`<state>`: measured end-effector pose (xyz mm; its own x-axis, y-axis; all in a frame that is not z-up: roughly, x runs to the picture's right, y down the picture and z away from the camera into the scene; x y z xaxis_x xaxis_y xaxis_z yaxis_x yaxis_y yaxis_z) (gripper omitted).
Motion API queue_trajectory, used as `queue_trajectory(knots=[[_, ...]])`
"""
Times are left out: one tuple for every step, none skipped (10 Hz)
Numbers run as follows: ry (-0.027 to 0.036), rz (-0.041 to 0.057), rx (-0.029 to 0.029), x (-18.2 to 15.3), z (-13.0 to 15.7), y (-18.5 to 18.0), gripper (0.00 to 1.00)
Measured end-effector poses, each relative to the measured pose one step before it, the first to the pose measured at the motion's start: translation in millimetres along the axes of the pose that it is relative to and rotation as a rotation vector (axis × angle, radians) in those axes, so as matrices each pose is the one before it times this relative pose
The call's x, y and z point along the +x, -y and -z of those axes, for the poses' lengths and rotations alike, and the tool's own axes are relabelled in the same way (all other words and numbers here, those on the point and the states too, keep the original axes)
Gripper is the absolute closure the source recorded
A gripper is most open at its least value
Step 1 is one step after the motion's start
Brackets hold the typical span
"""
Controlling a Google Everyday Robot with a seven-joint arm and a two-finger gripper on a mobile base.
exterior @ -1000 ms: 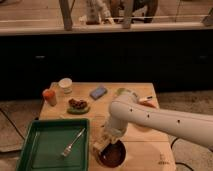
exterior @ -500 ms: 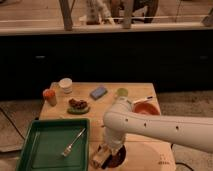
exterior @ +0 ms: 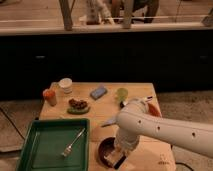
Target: Wipe purple bowl with eraser
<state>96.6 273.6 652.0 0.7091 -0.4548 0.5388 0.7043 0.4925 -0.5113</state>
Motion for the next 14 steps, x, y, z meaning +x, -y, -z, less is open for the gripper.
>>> queue_trajectory(knots=[[-0.00706,-0.00141,0.00402,5.88,2.21,6.69,0.95],[-0.00989,0.00639,0.00092,6.55,1.69,9.77,0.95],[-0.00609,0.01323,0.00563,6.27,1.34,14.68,0.95],[-0.00150,0.03069,0.00757,-1.29,-0.75,16.96,0.95],[0.00474,0.03056,0.00754,-6.93,-1.31,10.62,0.95],[0.00693,0.03610,0.01010,-10.35,-0.66,10.74,0.95],[0.00725,0.02137,0.00612,-8.19,-0.90,3.58,0.95],[0.01046,0.02242,-0.00624,-15.33,-1.74,-5.67,0.95],[0.00702,0.00806,-0.00513,-13.36,-1.40,-7.23,0.95],[0.00372,0.00372,-0.00524,-10.68,-0.90,-5.88,0.95],[0.00477,-0.00670,-0.01135,-12.45,-1.64,-12.05,0.95],[0.00035,-0.01345,-0.01333,-4.97,-1.02,-11.41,0.95],[-0.00115,-0.01607,-0.01072,0.19,-1.23,-9.26,0.95],[-0.00674,-0.04213,-0.02186,9.92,-1.04,-17.66,0.95]])
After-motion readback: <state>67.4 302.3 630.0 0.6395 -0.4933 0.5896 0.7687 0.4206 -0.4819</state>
